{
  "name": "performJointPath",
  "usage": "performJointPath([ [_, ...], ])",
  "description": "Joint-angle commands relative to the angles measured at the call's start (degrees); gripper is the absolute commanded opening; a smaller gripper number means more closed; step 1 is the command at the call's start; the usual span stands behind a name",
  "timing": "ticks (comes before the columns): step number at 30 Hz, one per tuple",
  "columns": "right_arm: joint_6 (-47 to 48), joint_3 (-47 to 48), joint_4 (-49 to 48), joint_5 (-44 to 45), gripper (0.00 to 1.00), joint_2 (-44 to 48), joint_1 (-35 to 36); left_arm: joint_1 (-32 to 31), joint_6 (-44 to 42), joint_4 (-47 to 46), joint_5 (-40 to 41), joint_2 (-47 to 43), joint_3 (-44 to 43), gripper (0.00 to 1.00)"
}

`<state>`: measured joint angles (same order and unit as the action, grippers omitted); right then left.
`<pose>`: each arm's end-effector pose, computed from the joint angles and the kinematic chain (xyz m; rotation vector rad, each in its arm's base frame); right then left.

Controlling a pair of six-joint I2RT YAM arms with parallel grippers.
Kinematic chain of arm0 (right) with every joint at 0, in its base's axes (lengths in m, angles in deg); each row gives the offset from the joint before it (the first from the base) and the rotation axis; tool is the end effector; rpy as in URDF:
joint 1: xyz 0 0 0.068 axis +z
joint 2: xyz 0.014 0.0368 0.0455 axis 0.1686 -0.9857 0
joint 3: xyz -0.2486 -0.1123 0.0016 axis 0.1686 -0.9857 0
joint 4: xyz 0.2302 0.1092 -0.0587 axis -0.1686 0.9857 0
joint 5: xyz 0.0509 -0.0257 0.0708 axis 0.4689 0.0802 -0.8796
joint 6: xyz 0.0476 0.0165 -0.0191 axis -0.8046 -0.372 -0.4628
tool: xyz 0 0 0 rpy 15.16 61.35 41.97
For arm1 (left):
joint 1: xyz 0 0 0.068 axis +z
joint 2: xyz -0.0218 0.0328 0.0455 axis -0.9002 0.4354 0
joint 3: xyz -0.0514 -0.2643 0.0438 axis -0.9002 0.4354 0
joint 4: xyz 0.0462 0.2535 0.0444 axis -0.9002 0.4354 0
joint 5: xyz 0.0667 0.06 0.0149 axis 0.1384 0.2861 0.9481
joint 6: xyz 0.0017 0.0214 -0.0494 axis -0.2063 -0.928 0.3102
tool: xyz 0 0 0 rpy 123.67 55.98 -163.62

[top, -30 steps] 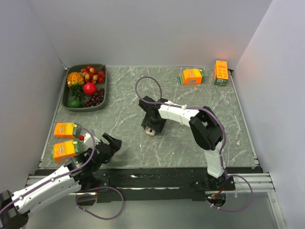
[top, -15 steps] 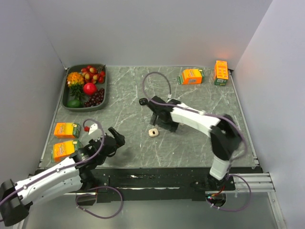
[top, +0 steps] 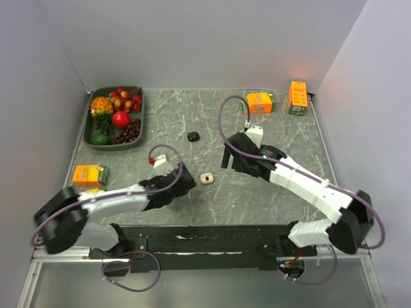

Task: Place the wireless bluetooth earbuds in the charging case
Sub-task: Pick up the charging case at the center of the board.

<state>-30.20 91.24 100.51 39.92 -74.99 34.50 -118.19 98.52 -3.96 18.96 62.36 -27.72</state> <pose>0.2007 0.1731 0.2936 0.2002 2.3993 0.1179 0.1536 -0.1798 0.1809 -0.6272 2.2327 -0.4795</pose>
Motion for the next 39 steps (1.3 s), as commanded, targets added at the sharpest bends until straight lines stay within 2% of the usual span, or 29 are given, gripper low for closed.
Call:
performJointPath([
  [1, 6.0, -1.9, -3.8, 2.4, 0.99, 9.1, -0.2, -1.5, 3.9, 2.4, 0.2, 12.4, -14.7, 0.96],
  [2, 6.3, -2.2, -3.9, 2.8, 0.99, 10.0, -0.3, -1.5, 2.6, 5.3, 0.2, 15.5, -18.4, 0.96],
  [3, 6.5, -2.6, -4.0, 2.8, 0.99, 11.4, -0.3, -2.2, 4.1, 14.3, 1.8, 20.9, -25.7, 0.96],
  [4, 7.0, -3.5, -4.1, 3.0, 0.99, 12.1, -0.3, -3.2, 6.2, 16.5, 3.2, 22.5, -27.9, 0.96],
  [5, 7.1, -3.9, -4.5, 2.9, 0.99, 12.7, -0.3, -4.4, 5.9, 16.3, 4.5, 23.3, -29.0, 0.96],
  [6, 7.2, -4.3, -4.5, 2.8, 0.99, 13.8, -0.3, -6.8, 5.5, 11.8, 6.2, 22.7, -28.0, 0.96],
  [8, 8.1, -5.4, -4.9, 2.7, 0.99, 14.7, -0.4, -8.2, 2.2, 4.0, 5.9, 20.9, -24.9, 0.96],
  [10, 9.2, -6.0, -5.5, 2.5, 0.99, 15.5, -0.6, -8.4, 1.7, 1.0, 4.8, 20.5, -23.7, 0.96],
  [14, 10.3, -6.1, -5.2, 2.5, 0.99, 16.0, -0.7, -8.2, -0.3, 6.3, 3.9, 24.3, -27.7, 0.96],
  [19, 11.2, -7.8, -7.0, 1.8, 0.99, 18.1, -0.9, -8.0, -1.0, 9.9, 4.4, 24.0, -26.8, 0.96],
  [25, 11.1, -8.7, -7.7, 0.4, 0.99, 18.7, -1.8, -5.2, -4.3, 7.5, -1.0, 26.6, -25.9, 0.96],
  [39, 12.1, -10.6, -9.6, -0.7, 0.99, 20.8, -3.2, -3.6, -5.4, 14.9, -2.7, 37.3, -36.4, 0.97],
])
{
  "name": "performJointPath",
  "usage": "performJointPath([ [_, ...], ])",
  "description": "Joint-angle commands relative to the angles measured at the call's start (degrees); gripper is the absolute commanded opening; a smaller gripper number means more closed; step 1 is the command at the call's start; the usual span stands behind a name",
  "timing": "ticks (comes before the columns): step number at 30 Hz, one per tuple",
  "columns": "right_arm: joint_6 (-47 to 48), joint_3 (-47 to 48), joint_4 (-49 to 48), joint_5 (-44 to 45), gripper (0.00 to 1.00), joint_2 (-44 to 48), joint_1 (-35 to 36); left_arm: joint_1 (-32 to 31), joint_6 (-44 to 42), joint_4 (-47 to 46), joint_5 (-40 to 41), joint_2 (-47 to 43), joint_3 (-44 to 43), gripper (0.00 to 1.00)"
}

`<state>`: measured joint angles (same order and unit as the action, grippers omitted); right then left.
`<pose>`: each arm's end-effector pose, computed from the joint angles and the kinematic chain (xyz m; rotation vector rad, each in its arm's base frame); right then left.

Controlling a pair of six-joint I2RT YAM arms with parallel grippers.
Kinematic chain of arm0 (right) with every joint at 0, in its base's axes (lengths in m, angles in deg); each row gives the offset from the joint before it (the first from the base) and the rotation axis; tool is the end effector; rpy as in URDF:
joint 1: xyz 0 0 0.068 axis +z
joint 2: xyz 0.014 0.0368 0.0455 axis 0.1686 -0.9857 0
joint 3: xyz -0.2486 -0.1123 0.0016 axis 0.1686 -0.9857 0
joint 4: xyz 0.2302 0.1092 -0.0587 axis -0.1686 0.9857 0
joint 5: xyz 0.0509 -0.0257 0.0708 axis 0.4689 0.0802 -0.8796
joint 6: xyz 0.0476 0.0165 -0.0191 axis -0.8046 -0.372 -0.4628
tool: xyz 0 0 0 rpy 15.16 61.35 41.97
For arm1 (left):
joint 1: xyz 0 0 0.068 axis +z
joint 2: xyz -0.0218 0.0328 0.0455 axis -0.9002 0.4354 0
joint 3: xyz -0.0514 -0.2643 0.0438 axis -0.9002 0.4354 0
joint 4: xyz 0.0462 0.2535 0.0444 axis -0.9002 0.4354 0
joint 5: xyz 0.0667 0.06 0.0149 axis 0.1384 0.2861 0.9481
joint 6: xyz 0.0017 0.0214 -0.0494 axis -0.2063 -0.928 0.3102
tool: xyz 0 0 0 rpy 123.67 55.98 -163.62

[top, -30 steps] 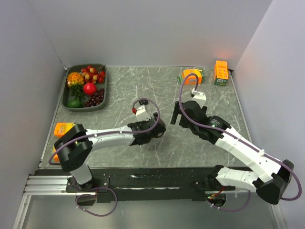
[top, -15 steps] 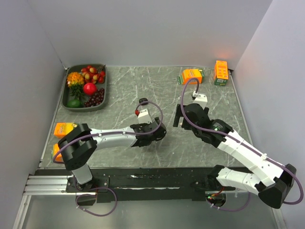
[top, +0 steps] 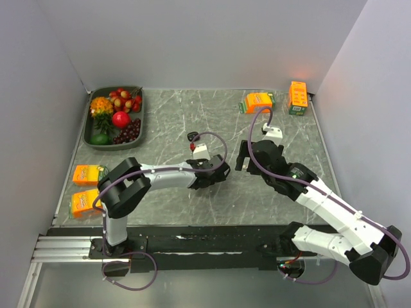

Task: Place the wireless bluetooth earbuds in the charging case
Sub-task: Pick up the charging case at the center of the board.

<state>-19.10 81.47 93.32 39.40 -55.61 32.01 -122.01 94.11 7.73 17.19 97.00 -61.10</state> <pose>0.1603 0.1221 0.3197 0.0992 2.1805 0.2416 0.2127 -0.3050 0.1642 -0.4000 2.4293 -0.2514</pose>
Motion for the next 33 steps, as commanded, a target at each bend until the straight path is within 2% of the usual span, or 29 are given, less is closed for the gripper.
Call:
performJointPath([
  [1, 1.0, -0.8, -2.4, -0.3, 0.99, 1.3, -0.8, 0.3, -1.0, 4.3, -1.0, 3.3, -3.4, 0.97],
  [9, 0.9, -1.6, -3.1, -1.2, 0.99, 1.6, -1.6, 0.8, -0.2, 10.1, -1.9, 6.6, -5.0, 0.88],
  [18, 0.6, -2.6, -3.6, -2.4, 0.99, 2.6, -2.6, 1.2, -0.2, 15.2, -2.6, 10.7, -6.8, 0.86],
  [27, 0.4, -3.8, -4.8, -3.4, 0.99, 2.6, -3.2, 1.2, -0.9, 16.0, -2.3, 9.5, -2.7, 0.8],
  [33, 0.6, -3.9, -5.4, -3.7, 0.99, 2.1, -3.5, 0.4, -1.6, 16.0, -2.3, 8.8, -1.3, 0.82],
])
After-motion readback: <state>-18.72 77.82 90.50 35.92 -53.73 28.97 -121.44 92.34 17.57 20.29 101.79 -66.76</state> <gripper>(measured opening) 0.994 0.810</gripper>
